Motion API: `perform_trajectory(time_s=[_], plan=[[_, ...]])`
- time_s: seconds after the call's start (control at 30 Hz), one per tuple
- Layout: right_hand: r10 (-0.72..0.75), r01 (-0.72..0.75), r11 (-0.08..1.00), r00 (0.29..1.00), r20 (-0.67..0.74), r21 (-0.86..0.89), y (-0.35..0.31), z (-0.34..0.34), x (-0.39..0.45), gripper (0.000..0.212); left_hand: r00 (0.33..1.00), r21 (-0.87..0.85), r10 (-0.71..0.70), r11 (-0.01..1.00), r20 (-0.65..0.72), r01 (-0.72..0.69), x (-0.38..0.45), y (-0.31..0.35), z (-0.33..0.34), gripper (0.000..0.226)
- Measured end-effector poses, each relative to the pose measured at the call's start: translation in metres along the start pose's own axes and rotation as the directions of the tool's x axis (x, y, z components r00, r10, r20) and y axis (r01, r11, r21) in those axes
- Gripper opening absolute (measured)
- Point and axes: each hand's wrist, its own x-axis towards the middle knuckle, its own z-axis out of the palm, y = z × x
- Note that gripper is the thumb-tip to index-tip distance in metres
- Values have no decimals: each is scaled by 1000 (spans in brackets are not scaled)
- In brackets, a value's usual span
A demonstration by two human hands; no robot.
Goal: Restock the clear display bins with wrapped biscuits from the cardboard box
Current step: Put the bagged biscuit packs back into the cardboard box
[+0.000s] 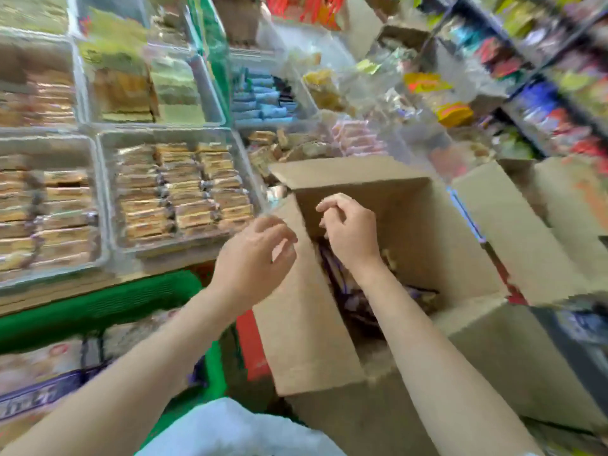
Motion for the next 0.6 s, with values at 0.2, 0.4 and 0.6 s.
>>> perform_trajectory(time_s=[0.2, 0.4, 0.6], plan=[[312, -128, 880, 882, 354, -458, 164, -109, 21, 23, 982, 76, 156, 983, 108, -165, 58, 122, 106, 25], [464, 52, 733, 691, 554, -678, 263, -129, 64, 28, 918, 328, -118, 944, 379, -14, 95, 128, 196, 28], [384, 617, 461, 510, 770, -638, 317, -88, 72, 60, 878, 557, -319, 827, 357, 74, 92, 81, 198, 29]])
